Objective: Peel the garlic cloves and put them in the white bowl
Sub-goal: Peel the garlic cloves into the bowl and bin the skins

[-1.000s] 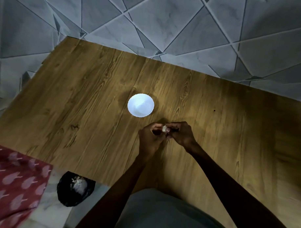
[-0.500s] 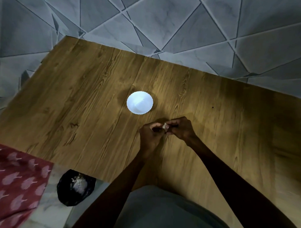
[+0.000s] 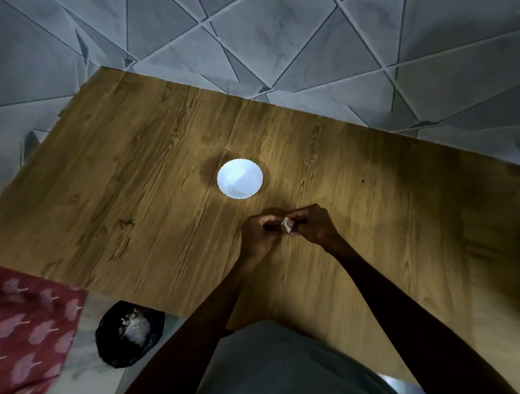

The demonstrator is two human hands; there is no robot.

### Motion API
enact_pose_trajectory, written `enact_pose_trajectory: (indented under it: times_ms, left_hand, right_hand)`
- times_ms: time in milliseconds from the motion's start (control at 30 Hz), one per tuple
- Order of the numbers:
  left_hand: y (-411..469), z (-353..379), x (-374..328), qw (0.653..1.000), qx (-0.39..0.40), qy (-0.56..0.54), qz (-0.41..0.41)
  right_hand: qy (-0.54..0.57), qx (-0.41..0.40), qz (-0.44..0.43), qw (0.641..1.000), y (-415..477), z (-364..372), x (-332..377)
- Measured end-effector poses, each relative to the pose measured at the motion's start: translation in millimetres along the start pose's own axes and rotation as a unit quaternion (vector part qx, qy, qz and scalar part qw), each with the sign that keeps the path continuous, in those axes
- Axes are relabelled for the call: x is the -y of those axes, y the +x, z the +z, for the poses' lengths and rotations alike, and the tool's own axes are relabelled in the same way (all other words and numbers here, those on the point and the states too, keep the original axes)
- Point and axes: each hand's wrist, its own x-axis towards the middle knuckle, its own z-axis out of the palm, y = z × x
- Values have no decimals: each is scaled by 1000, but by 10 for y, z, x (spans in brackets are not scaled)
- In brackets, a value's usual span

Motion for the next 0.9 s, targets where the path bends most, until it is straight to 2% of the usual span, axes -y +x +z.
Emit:
enact_pose_trajectory:
  times_ms: [133,267,367,467,700,767,900]
  left_hand:
    - [34,-35,19,999,16,30,-2]
    - [60,-63,49,997,26,67,-11]
    - [76,-95,90,996,35,79,-16]
    - [92,-126,89,996,44,46,-58]
    - [72,-146,19,996,44,23,-75]
    - [58,-184,31,994,58,11,-95]
    - [-8,-280,58,980,63,-112,-152]
  right_hand:
    - [-77,17,-39,996,-1,10,26]
    - [-171,15,-106,979,-10,63,63]
    - [-213,11,-122,969,-22,130,105]
    - [-223,1,-148,964,-13,188,104]
    - [-287,-51,-150,945,-50,291,16]
    - [-274,-71,-154,947,-41,280,-17]
    - [-228,-97,-165,955,-86,223,-3]
